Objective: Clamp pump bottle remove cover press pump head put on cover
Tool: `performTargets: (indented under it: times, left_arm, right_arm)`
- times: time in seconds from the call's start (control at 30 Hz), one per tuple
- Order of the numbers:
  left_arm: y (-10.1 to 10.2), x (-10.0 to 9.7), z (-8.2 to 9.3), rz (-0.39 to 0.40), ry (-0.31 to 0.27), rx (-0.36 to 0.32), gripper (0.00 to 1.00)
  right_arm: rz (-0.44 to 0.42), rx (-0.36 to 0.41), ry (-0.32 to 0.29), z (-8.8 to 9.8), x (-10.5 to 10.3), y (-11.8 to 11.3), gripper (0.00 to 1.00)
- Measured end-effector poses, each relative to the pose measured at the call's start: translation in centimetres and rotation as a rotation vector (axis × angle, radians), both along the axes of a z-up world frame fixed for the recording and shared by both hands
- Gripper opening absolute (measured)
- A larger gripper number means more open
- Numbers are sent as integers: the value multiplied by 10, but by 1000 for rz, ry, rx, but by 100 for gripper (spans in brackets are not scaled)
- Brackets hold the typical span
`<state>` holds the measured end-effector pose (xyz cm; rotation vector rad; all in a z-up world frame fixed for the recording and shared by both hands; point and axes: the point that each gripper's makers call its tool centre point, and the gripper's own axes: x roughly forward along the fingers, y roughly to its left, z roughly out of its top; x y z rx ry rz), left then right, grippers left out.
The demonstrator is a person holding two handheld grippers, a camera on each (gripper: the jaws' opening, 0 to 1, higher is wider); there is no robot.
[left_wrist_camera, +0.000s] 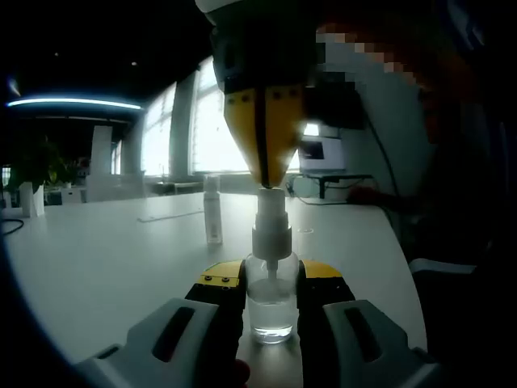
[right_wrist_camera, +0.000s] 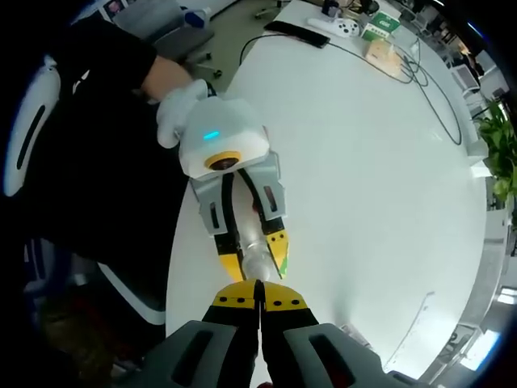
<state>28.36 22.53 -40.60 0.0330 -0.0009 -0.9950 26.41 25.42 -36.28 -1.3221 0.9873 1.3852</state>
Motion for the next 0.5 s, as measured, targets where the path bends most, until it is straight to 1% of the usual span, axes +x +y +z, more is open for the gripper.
performTargets:
  times: [0.13, 0.5]
  left_arm:
    - [0, 0, 1, 0, -1, 0, 16]
    - [1, 1, 0, 0, -2, 1, 16]
  right_arm:
    - [7, -9, -3, 0, 0, 0, 0]
    - [-4, -1, 5, 0, 0, -1, 0]
